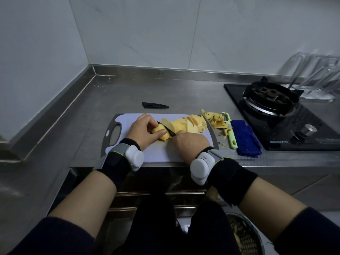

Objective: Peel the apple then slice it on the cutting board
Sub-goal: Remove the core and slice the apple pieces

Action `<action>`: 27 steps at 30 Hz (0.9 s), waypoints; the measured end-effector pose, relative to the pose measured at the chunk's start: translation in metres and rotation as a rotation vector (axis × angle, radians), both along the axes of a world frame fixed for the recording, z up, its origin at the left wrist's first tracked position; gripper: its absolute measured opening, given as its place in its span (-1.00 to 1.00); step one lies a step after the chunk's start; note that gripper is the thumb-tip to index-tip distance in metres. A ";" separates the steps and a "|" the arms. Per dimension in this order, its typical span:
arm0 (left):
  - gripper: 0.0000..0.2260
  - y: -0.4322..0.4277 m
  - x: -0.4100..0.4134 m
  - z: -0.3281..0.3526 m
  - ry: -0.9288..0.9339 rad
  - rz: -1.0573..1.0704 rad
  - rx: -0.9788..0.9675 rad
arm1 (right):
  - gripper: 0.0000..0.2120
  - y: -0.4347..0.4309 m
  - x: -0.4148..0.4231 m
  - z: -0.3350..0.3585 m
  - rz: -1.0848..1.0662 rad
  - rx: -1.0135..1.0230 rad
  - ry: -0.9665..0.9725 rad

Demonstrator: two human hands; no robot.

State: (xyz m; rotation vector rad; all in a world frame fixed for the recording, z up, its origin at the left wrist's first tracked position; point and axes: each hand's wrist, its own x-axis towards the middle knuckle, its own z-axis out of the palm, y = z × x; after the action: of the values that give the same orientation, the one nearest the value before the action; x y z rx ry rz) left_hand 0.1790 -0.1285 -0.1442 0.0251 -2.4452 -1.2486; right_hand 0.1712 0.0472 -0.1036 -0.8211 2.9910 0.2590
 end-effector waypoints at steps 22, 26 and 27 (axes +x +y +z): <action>-0.71 0.000 0.000 0.000 -0.022 -0.016 -0.018 | -0.75 -0.008 -0.023 -0.003 -0.061 0.046 -0.187; -0.74 -0.001 -0.001 -0.001 -0.043 -0.036 0.018 | -0.61 0.003 -0.026 0.002 -0.132 -0.042 -0.250; -0.75 0.000 -0.001 0.000 -0.042 -0.046 0.022 | -0.60 0.005 -0.027 0.002 -0.133 -0.042 -0.252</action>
State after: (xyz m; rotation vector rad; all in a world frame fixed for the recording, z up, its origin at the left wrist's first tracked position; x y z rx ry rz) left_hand 0.1781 -0.1288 -0.1446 0.0010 -2.4808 -1.3069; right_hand 0.1443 0.0519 -0.1012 -0.6032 2.8052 0.0809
